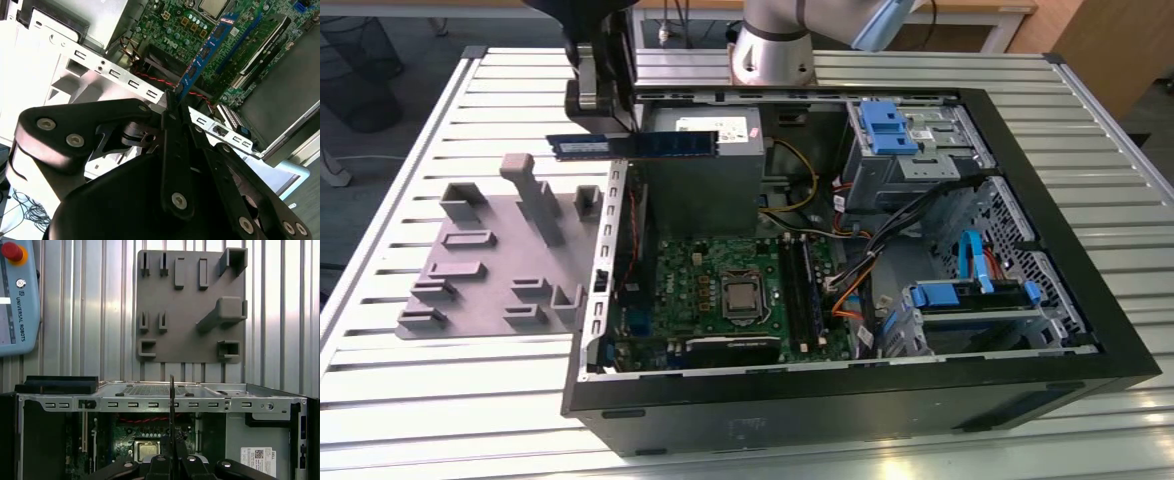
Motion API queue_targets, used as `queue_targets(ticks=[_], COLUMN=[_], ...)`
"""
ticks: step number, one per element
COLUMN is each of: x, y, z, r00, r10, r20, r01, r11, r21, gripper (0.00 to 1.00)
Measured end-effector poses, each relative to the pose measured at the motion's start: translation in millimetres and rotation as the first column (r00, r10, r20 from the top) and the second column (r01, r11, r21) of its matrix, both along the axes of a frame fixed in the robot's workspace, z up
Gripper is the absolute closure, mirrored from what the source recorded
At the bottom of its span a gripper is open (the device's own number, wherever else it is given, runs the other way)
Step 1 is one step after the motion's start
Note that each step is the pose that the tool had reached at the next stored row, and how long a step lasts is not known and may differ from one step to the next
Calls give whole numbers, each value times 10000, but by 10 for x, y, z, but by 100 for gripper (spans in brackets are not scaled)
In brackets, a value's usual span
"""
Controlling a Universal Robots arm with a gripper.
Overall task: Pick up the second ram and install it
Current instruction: 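Pick up the second ram and move it above second insertion slot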
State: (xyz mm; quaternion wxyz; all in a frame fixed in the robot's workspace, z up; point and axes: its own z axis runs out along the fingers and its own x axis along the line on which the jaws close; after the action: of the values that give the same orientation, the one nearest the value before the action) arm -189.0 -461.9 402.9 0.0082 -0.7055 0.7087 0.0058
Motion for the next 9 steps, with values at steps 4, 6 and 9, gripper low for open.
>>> queue_targets(ticks=[4,6,9], x=[29,42,62], y=[0,0,0], z=[0,0,0], r00=[10000,10000,10000], r10=[1,0,0], r20=[0,0,0], r01=[-1,0,0], r11=[10000,10000,10000], r21=[-1,0,0], gripper=[86,86,86])
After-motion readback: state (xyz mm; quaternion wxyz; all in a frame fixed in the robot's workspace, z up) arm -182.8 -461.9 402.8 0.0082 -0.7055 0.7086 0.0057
